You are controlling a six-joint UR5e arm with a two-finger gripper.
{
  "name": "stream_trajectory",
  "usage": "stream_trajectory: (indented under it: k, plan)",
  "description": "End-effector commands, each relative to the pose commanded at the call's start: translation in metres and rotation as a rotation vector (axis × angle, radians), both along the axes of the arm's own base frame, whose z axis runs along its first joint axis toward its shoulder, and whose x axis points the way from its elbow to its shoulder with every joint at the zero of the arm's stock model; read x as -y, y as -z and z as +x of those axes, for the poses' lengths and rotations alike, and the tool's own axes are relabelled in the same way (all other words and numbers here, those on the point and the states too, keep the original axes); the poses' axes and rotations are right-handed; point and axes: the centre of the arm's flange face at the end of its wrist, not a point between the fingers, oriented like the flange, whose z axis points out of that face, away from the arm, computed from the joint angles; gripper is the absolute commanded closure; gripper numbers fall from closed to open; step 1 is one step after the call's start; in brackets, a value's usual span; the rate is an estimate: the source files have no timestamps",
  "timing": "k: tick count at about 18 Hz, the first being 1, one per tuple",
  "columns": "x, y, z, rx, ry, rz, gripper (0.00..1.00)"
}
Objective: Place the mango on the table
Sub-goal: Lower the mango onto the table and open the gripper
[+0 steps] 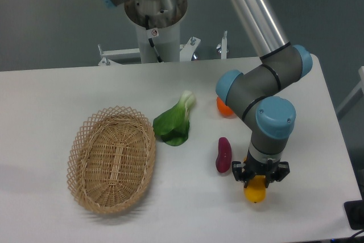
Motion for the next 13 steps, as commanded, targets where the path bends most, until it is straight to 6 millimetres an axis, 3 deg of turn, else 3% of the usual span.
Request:
stream_trajectory:
  k: [3, 7, 10, 13]
  plan:
    - [-0.001, -0.014, -0.006, -0.022, -0.004, 0.014, 0.00]
    - [0.008, -0.049, -0.014, -0.070, -0.022, 0.035, 0.00]
    - [0.039, -0.092, -0.033, -0.120, -0.059, 0.059, 0.00]
    - [0.082, -0.121, -0.048, -0.158, 0.023, 0.031, 0.00]
